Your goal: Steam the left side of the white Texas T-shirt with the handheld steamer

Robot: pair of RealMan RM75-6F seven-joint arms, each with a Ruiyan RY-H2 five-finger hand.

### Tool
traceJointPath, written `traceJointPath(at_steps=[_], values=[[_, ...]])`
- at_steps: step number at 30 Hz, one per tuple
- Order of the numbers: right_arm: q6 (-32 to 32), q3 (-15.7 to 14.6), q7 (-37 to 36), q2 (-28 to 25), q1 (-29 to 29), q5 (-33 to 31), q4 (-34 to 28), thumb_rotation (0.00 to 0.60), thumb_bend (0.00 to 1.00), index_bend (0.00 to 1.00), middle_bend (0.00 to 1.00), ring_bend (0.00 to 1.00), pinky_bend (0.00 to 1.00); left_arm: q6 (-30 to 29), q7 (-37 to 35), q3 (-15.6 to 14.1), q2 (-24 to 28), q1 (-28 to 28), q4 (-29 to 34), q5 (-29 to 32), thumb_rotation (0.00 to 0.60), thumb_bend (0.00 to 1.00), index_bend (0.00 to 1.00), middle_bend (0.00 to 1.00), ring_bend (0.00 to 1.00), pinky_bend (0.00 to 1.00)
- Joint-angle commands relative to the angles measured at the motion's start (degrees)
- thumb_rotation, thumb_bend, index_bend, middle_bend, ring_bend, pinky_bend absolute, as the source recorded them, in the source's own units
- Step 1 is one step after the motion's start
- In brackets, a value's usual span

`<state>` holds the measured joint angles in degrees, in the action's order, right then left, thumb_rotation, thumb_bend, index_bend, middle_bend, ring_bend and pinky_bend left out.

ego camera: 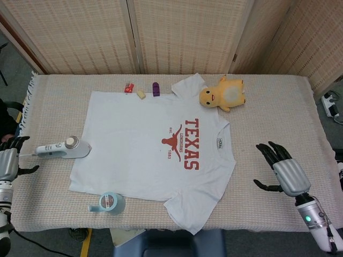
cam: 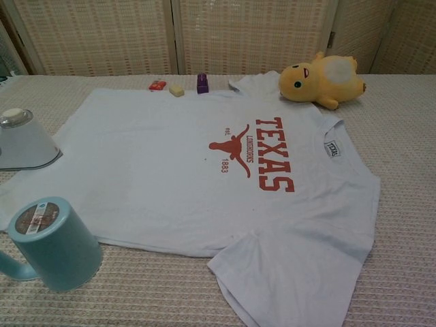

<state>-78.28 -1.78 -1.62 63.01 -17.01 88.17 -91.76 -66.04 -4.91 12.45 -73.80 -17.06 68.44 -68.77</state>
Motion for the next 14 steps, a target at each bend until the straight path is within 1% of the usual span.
traceJointPath(at_steps=[1,4,8,14], values=[[-3.0,0.1,-0.3,0.0,2.7,-0.3,0.5,0.419,0.2,0.0,0.11,0.01,0.13,-9.0,-2.3,-2.8,0.6,4.3,0.0,-5.6,0.6,0.15,0.23,0.24,0.14,0.18],[-4.3,-0.3,-0.6,-0.4,4.2,0.1,0.4,0.42,0.2,0.0,0.11,0.02,0.13,-12.8,-3.0,-4.3,1.8,6.7,1.3,-7.9,0.6,0.15,0.23,0.24,0.14,0.18],[-6.3,-0.4,-0.9,-0.8,5.9,0.8,0.2,0.422,0.2,0.0,0.11,0.01,0.13,-16.3,-2.1,-6.1,4.6,9.8,6.4,-9.3,0.6,0.14,0.24,0.25,0.14,0.18],[-8.6,-0.3,0.4,-1.0,8.5,0.1,-0.6,0.419,0.2,0.0,0.11,0.01,0.13,-17.1,1.1,-9.3,9.5,13.4,16.1,-9.3,0.6,0.15,0.25,0.25,0.15,0.18]])
